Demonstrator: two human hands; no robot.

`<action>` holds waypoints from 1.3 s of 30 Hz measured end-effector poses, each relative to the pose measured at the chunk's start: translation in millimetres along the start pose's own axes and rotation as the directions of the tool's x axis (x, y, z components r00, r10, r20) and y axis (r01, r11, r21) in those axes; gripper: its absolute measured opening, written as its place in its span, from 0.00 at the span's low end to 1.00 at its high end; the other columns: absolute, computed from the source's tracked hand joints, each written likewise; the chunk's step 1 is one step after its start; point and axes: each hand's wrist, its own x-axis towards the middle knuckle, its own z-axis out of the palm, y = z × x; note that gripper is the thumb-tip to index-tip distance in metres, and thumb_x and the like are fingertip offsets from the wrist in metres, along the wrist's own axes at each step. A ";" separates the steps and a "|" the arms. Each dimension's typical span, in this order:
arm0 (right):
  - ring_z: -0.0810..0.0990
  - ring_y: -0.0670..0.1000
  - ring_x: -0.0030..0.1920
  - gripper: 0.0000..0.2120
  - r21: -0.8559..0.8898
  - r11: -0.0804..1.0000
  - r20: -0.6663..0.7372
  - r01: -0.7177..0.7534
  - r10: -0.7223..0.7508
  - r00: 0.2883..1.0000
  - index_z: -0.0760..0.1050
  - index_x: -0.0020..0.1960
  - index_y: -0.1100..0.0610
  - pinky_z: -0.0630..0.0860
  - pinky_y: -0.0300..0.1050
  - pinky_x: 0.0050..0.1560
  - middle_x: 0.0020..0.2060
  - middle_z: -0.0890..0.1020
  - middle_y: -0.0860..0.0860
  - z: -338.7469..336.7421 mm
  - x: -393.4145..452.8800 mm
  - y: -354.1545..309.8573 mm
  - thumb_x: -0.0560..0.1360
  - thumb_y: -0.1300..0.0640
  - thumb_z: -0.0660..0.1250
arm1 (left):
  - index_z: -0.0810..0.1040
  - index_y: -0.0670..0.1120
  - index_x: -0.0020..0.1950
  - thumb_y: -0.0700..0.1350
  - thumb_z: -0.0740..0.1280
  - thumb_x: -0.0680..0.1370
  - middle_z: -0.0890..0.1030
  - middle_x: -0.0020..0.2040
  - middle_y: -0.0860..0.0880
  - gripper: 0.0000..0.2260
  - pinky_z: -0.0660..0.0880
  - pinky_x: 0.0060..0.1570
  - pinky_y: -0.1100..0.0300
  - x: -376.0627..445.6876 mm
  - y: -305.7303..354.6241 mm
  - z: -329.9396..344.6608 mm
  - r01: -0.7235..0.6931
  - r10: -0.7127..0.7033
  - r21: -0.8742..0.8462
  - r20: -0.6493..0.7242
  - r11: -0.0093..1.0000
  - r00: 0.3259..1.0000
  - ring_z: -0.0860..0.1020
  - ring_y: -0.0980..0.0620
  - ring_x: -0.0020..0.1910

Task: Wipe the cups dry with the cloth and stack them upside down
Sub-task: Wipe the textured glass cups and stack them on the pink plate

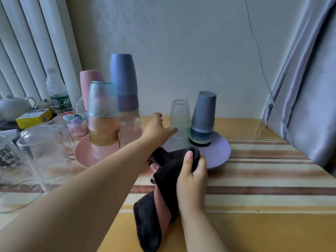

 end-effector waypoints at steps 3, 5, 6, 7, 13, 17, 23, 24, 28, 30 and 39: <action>0.75 0.41 0.42 0.13 0.023 1.000 -0.009 0.012 -0.012 1.000 0.70 0.45 0.54 0.68 0.31 0.39 0.38 0.78 0.46 1.7 -0.7 1.1 0.77 0.45 0.55 | 0.56 0.44 0.77 0.52 0.75 0.72 0.66 0.73 0.46 0.41 0.67 0.57 0.59 22.6 4.0 16.6 0.075 -0.075 -0.107 0.011 0.991 0.997 0.69 0.47 0.69; 0.76 0.43 0.42 0.17 0.037 0.999 -0.021 0.024 -0.023 1.000 0.71 0.45 0.54 0.69 0.31 0.40 0.39 0.79 0.46 3.3 -0.3 2.6 0.74 0.41 0.54 | 0.53 0.44 0.78 0.52 0.76 0.70 0.65 0.74 0.46 0.45 0.68 0.60 0.57 35.5 5.0 26.4 0.098 -0.094 -0.171 0.031 0.980 0.995 0.68 0.46 0.70; 0.76 0.43 0.42 0.18 0.040 0.999 -0.027 0.028 -0.027 0.999 0.71 0.46 0.54 0.70 0.31 0.41 0.39 0.80 0.46 4.1 0.0 3.3 0.73 0.40 0.53 | 0.51 0.45 0.78 0.52 0.77 0.69 0.65 0.73 0.46 0.48 0.69 0.62 0.55 40.7 5.1 30.9 0.099 -0.093 -0.207 0.038 0.973 0.995 0.68 0.46 0.70; 0.76 0.42 0.43 0.18 0.043 0.999 -0.031 0.028 -0.027 0.999 0.72 0.46 0.54 0.70 0.30 0.41 0.39 0.80 0.46 4.9 0.4 3.6 0.73 0.40 0.53 | 0.50 0.46 0.79 0.51 0.78 0.68 0.66 0.73 0.46 0.49 0.70 0.63 0.53 44.4 4.7 34.8 0.100 -0.092 -0.238 0.046 0.966 0.995 0.68 0.46 0.69; 0.76 0.41 0.41 0.15 0.047 0.998 -0.029 0.040 -0.039 0.999 0.71 0.44 0.55 0.69 0.29 0.39 0.37 0.79 0.46 7.6 0.1 5.1 0.75 0.44 0.55 | 0.66 0.47 0.58 0.45 0.78 0.68 0.75 0.54 0.48 0.26 0.71 0.46 0.57 51.2 2.2 43.3 0.089 -0.085 -0.257 0.027 0.962 0.996 0.76 0.48 0.55; 0.76 0.43 0.41 0.18 0.049 0.998 -0.031 0.043 -0.042 0.999 0.71 0.44 0.55 0.69 0.29 0.40 0.37 0.79 0.46 9.8 -0.2 5.7 0.72 0.41 0.54 | 0.66 0.44 0.56 0.48 0.77 0.69 0.73 0.53 0.47 0.25 0.71 0.43 0.56 49.2 3.8 39.7 -0.011 0.010 -0.104 -0.013 0.995 1.000 0.74 0.48 0.51; 0.75 0.43 0.39 0.16 0.035 0.999 -0.030 0.042 -0.041 0.999 0.70 0.42 0.54 0.69 0.30 0.38 0.34 0.78 0.46 9.7 -0.1 4.6 0.73 0.42 0.54 | 0.65 0.42 0.63 0.51 0.74 0.71 0.70 0.60 0.45 0.28 0.73 0.52 0.52 46.6 9.1 37.7 -0.099 0.101 0.048 -0.047 0.994 0.994 0.73 0.45 0.57; 0.75 0.43 0.39 0.17 0.033 0.999 -0.028 0.040 -0.039 0.999 0.70 0.42 0.54 0.69 0.30 0.38 0.34 0.78 0.46 9.6 0.0 4.8 0.73 0.41 0.54 | 0.65 0.42 0.63 0.51 0.75 0.71 0.69 0.59 0.45 0.28 0.72 0.51 0.54 46.5 10.0 36.1 -0.103 0.104 0.017 -0.055 0.995 0.993 0.73 0.45 0.57; 0.75 0.42 0.41 0.18 0.022 0.999 -0.012 0.030 -0.030 0.999 0.71 0.45 0.54 0.68 0.29 0.40 0.37 0.78 0.46 9.9 -0.6 5.9 0.72 0.41 0.53 | 0.65 0.42 0.64 0.48 0.75 0.71 0.67 0.58 0.47 0.28 0.67 0.51 0.59 39.0 21.0 19.8 -0.174 0.160 -0.097 -0.136 0.980 0.978 0.70 0.50 0.56; 0.75 0.41 0.42 0.17 0.015 1.000 -0.013 0.023 -0.022 1.000 0.71 0.46 0.53 0.68 0.27 0.39 0.39 0.79 0.45 9.5 -1.2 5.4 0.73 0.41 0.53 | 0.65 0.43 0.65 0.48 0.74 0.71 0.68 0.59 0.48 0.28 0.66 0.50 0.61 27.6 32.4 4.1 -0.199 0.173 -0.135 -0.179 0.971 0.968 0.70 0.52 0.55; 0.75 0.48 0.46 0.11 0.037 0.998 0.000 -0.048 0.048 0.999 0.73 0.49 0.55 0.65 0.36 0.43 0.42 0.78 0.42 8.2 -0.3 -2.5 0.79 0.49 0.56 | 0.69 0.55 0.56 0.54 0.80 0.61 0.77 0.51 0.60 0.29 0.72 0.43 0.77 -114.7 -10.3 -66.1 -0.160 0.136 -0.230 -0.119 0.960 0.984 0.77 0.69 0.48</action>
